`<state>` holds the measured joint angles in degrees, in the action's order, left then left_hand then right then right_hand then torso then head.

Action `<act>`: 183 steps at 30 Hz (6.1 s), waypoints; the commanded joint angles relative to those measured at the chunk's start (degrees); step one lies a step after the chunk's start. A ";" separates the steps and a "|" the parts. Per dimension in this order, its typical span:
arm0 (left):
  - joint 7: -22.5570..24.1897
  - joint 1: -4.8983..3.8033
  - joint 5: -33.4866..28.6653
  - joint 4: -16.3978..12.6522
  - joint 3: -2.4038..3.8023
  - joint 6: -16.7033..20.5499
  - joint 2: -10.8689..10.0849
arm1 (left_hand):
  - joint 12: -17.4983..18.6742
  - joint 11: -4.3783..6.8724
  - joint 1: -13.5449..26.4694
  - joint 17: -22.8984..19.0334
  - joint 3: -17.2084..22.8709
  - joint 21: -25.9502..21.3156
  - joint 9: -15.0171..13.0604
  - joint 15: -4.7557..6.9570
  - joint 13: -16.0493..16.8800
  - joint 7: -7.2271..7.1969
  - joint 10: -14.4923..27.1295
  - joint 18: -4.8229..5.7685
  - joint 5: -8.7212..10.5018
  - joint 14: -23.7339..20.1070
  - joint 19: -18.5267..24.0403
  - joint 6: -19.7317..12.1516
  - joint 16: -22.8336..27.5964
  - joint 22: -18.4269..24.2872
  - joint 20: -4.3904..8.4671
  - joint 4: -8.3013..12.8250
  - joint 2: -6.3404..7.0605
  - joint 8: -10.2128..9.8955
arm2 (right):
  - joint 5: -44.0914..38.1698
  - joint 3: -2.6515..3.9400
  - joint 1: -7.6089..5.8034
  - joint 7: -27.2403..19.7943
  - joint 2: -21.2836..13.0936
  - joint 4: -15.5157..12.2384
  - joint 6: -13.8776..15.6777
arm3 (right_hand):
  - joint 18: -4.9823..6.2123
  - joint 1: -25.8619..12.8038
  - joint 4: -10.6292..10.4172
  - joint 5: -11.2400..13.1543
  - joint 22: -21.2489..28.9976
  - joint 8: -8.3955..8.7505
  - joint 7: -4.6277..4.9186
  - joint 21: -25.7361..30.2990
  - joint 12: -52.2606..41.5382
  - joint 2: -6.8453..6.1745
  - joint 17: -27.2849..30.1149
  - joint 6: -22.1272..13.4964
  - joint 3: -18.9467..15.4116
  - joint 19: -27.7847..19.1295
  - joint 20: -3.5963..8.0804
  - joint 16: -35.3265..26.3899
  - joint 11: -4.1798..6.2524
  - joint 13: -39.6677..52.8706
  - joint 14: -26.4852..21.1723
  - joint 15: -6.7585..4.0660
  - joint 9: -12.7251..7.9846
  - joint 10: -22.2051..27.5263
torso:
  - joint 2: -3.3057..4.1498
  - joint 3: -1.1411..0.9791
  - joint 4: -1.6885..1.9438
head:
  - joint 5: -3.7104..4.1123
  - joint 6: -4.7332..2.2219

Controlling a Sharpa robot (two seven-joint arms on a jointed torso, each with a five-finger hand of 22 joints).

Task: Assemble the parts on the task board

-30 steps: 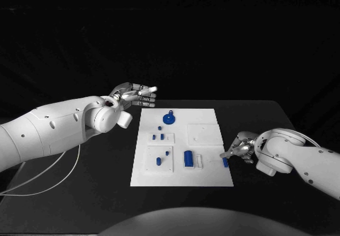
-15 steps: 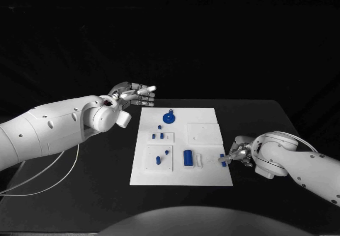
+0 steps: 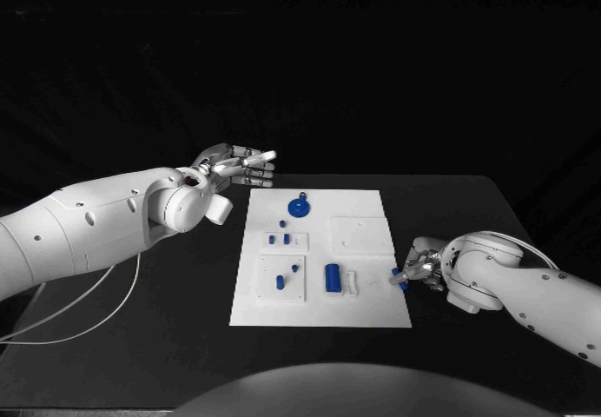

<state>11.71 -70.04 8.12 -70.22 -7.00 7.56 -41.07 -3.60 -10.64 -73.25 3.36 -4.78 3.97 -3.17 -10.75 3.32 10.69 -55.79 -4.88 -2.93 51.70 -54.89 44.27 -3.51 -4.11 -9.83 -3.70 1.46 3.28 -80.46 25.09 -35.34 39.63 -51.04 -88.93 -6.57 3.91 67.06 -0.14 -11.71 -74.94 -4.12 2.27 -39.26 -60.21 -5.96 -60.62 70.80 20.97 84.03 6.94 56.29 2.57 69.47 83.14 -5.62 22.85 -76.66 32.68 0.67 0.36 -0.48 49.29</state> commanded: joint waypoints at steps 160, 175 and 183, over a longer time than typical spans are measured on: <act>-1.86 0.06 0.30 0.87 -0.09 -1.97 1.01 | 0.01 0.08 0.85 0.01 0.39 0.08 0.05 -0.05 0.04 0.16 0.36 -0.28 0.24 -0.06 0.11 -1.08 0.15 0.03 0.04 -1.21 0.05 -0.06 | 8.22 -0.30 0.63 -1.60 5.88 -4.25 0.42 | -0.86 -2.03 -9.64 7.70 -4.04 0.47 -0.75 -0.35 -0.46 -1.83 0.10 1.52 -11.47 3.02 -0.04 -0.07 0.28 -0.60 0.24 0.03 -8.52 -1.05 | -0.01 0.05 -0.09 | -2.02 0.71; -2.03 0.19 0.30 0.97 -0.09 -2.13 1.05 | 0.01 0.08 0.85 0.01 0.39 0.08 0.05 -0.05 0.04 0.16 0.36 -0.28 0.24 -0.06 0.11 -1.08 0.15 0.03 0.04 -1.21 0.05 -0.06 | 7.66 -0.29 0.64 -2.12 5.26 -4.94 -1.94 | -1.06 0.71 -1.44 7.16 -4.06 0.47 -1.07 -0.48 -0.46 -1.57 0.23 1.87 -7.67 2.97 0.06 -0.08 0.50 -0.55 0.20 -0.08 -9.07 -1.11 | -0.01 0.09 -0.02 | -1.95 0.71; -2.24 0.28 0.30 1.04 -0.09 -2.16 1.06 | 0.02 0.06 0.83 0.01 0.38 0.09 0.05 -0.06 0.03 0.17 0.40 -0.29 0.24 -0.06 0.11 -1.03 0.15 0.02 0.03 -1.18 -0.12 -0.05 | 6.97 -0.29 0.65 -2.14 5.14 -4.80 -3.31 | -1.06 0.42 -1.60 8.51 -4.10 0.48 -0.95 -0.41 -0.42 -2.63 0.14 1.99 -8.76 2.97 0.01 -0.03 0.40 -0.54 0.21 0.00 -9.33 -1.08 | -0.02 0.06 -0.03 | -1.98 0.71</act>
<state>9.40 -69.78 8.47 -69.14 -7.13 6.19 -40.13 -3.60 -10.64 -72.52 3.36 -4.35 3.97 -3.17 -10.75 3.33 10.93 -55.79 -4.88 -2.93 51.70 -54.89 43.58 -3.51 -4.11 -9.83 -4.61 1.20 3.28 -72.61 24.82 -34.76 38.17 -45.89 -93.70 -7.59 3.91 67.38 -1.58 -3.33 -74.91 -3.93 1.22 -39.77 -60.75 -8.28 -60.45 72.47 12.41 84.03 6.94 56.30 3.26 68.89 83.08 -5.56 13.62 -77.60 32.67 0.74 0.32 -2.46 50.00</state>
